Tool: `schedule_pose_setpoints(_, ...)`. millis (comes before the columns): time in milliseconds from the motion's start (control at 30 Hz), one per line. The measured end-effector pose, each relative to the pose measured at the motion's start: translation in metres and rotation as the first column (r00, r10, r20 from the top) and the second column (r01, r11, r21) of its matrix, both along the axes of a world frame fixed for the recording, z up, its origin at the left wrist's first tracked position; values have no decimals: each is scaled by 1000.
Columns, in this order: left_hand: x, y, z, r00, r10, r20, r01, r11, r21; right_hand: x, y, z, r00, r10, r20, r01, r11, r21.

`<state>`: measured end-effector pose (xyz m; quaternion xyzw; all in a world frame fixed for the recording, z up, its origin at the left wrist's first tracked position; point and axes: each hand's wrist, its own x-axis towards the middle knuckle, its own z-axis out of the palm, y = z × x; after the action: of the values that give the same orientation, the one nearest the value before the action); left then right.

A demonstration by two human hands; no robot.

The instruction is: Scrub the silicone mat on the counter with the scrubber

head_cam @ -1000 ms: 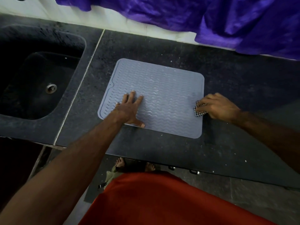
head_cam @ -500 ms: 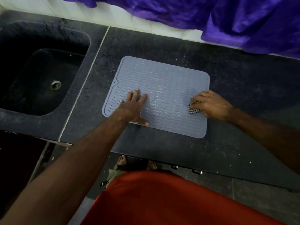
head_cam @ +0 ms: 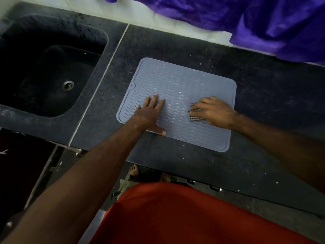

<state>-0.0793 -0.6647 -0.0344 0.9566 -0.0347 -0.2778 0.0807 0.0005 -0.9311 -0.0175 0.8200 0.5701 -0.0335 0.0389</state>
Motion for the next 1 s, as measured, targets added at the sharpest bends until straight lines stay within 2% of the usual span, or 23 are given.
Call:
schedule_pose_setpoints(100,0,-1,1,1000,0,-6,0,1000,7,4,-13,12,1000,-17,-25,15,996,-93)
schedule_pose_setpoints(233,1,-1,1,1000,2,-6,-2,1000,9,9,39,13,998,-66,-24,67,997,37)
schedule_pose_setpoints(333,1,-1,0,1000,15,-14,-15,1000,17,-3,79,4,999,-18,-26,19,1000,24)
schedule_pose_setpoints(500,-1,-1,2,1000,10,1,-10,1000,4,-4,18,-5,1000,-14,-3,15,999,38)
schedule_pose_setpoints(600,-1,-1,4,1000,7,0,-7,1000,5,0,-10,3,999,-30,-42,29,999,-28)
schedule_pose_setpoints(667,-1,-1,5,1000,5,2,-5,1000,6,3,-1,13,997,-41,-67,38,998,-40)
schedule_pose_setpoints(800,0,-1,4,1000,24,-2,-24,1000,0,7,62,18,998,-43,-43,48,993,108)
schedule_pose_setpoints(900,-1,0,1,999,53,-6,-53,999,-2,-3,96,8,1000,2,-29,-1,999,34)
schedule_pose_setpoints(1000,-3,1,-1,999,54,7,-54,998,-14,-6,67,-3,1000,-1,-28,2,999,44)
